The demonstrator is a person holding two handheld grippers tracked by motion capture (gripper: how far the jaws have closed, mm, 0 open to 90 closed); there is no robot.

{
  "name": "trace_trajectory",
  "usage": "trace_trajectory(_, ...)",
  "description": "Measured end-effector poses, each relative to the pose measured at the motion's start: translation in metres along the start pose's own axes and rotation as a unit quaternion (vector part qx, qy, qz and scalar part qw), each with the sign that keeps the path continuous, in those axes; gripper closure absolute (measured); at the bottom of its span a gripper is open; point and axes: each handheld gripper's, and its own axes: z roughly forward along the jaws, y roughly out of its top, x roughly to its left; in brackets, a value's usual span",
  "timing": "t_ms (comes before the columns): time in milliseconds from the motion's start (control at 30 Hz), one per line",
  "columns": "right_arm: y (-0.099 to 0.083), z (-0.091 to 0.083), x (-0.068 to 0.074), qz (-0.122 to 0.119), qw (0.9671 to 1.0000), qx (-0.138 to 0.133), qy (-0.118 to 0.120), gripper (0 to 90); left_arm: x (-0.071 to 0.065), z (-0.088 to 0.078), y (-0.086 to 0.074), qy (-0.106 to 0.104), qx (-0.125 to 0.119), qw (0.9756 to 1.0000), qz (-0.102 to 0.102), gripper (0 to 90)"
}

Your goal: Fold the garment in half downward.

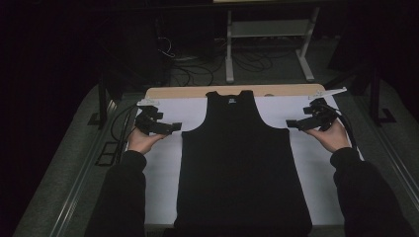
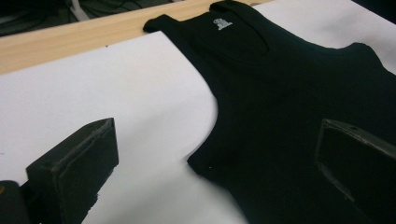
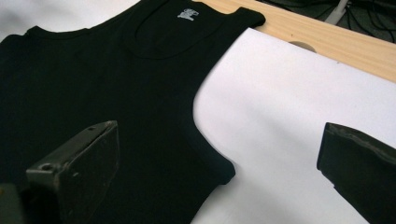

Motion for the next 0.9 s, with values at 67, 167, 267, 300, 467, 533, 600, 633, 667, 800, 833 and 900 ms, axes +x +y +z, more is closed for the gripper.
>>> trace_trajectory(67,-0.001,0.002,-0.001,0.002,1.0000,0.002,0.001,0.0,0.002,0.004,-0.001,-0.002,0.005,1.0000,-0.003,0.0)
trace_trajectory(167,-0.003,0.007,-0.003,0.006,1.0000,0.006,0.003,0.0,0.004,0.011,-0.004,-0.006,0.009,0.9999,-0.013,0.0)
trace_trajectory(267,-0.004,0.010,-0.005,0.008,0.9999,0.010,0.003,0.0,0.006,0.017,-0.006,-0.006,0.015,0.9998,-0.015,0.0)
trace_trajectory(300,-0.004,0.011,-0.005,0.009,0.9999,0.012,0.002,0.0,0.006,0.019,-0.006,-0.005,0.016,0.9997,-0.017,0.0)
trace_trajectory(467,-0.007,0.017,-0.009,0.013,0.9997,0.022,0.002,0.0,0.009,0.024,-0.010,-0.006,0.024,0.9994,-0.025,0.0)
trace_trajectory(533,-0.008,0.020,-0.010,0.014,0.9996,0.024,0.001,0.0,0.010,0.026,-0.010,-0.005,0.029,0.9993,-0.025,0.0)
trace_trajectory(600,-0.009,0.022,-0.010,0.014,0.9996,0.026,0.003,0.0,0.011,0.028,-0.011,-0.006,0.031,0.9992,-0.026,0.0)
trace_trajectory(633,-0.010,0.023,-0.010,0.014,0.9996,0.026,0.002,0.0,0.011,0.029,-0.012,-0.007,0.032,0.9991,-0.028,0.0)
trace_trajectory(667,-0.010,0.024,-0.010,0.015,0.9995,0.027,0.003,0.0,0.011,0.030,-0.012,-0.007,0.033,0.9989,-0.031,0.0)
trace_trajectory(800,-0.012,0.030,-0.011,0.016,0.9993,0.035,0.004,0.0,0.012,0.035,-0.014,-0.010,0.038,0.9987,-0.031,0.0)
trace_trajectory(833,-0.013,0.032,-0.011,0.017,0.9992,0.036,0.004,0.0,0.012,0.036,-0.015,-0.011,0.039,0.9986,-0.033,0.0)
trace_trajectory(900,-0.015,0.035,-0.011,0.019,0.9990,0.041,0.005,0.0,0.012,0.038,-0.015,-0.013,0.044,0.9984,-0.033,0.0)
